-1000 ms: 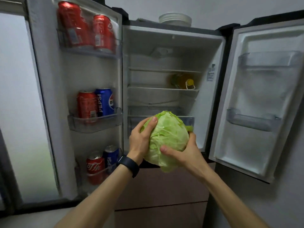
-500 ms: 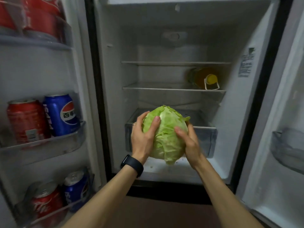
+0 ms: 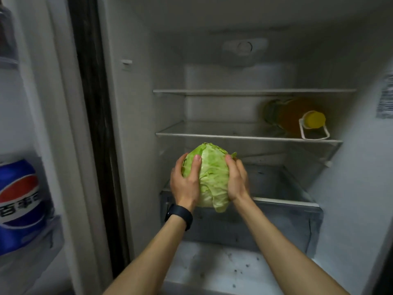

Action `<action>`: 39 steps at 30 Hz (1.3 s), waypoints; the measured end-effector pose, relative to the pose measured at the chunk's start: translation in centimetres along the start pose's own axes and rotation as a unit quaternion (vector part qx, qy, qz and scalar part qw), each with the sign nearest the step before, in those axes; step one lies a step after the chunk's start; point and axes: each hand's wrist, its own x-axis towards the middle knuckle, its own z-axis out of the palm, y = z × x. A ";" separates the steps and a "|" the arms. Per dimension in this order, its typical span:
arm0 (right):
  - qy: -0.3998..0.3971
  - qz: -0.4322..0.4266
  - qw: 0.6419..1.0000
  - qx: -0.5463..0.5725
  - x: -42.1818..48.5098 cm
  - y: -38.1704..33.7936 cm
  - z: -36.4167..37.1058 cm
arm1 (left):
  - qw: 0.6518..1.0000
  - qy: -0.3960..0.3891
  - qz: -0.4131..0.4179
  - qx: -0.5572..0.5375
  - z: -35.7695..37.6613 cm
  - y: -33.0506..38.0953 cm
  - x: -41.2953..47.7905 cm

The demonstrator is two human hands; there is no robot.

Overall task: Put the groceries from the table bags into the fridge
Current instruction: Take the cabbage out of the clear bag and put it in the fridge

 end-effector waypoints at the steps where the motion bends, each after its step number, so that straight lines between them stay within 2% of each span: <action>1: 0.007 0.008 1.000 0.000 1.5 1.1 0.7 | 1.000 0.000 -0.005 0.000 0.5 -0.6 1.0; 10: 0.024 0.012 0.999 -0.023 9.9 5.1 5.1 | 0.999 0.011 -0.031 0.008 3.7 -6.1 8.9; 16: -0.001 0.016 0.997 -0.080 11.4 5.6 5.5 | 0.999 -0.017 -0.025 0.027 4.6 -7.3 11.2; 22: 0.003 0.015 0.996 -0.084 11.8 6.0 5.5 | 0.999 -0.032 0.002 0.025 4.2 -8.2 12.1; 26: -0.020 0.037 0.985 -0.168 11.6 4.6 4.8 | 0.992 -0.074 -0.009 0.105 3.9 -7.6 12.5; 30: -0.040 0.075 0.969 -0.234 10.7 2.6 3.4 | 0.973 -0.095 -0.059 0.202 3.0 -5.4 11.8; 33: -0.057 0.080 0.965 -0.242 9.0 1.5 1.8 | 0.954 -0.099 -0.057 0.276 2.1 -3.4 10.3; 39: -0.108 0.040 0.963 -0.244 3.3 -1.5 -1.2 | 0.934 -0.137 -0.061 0.324 -0.5 0.7 4.3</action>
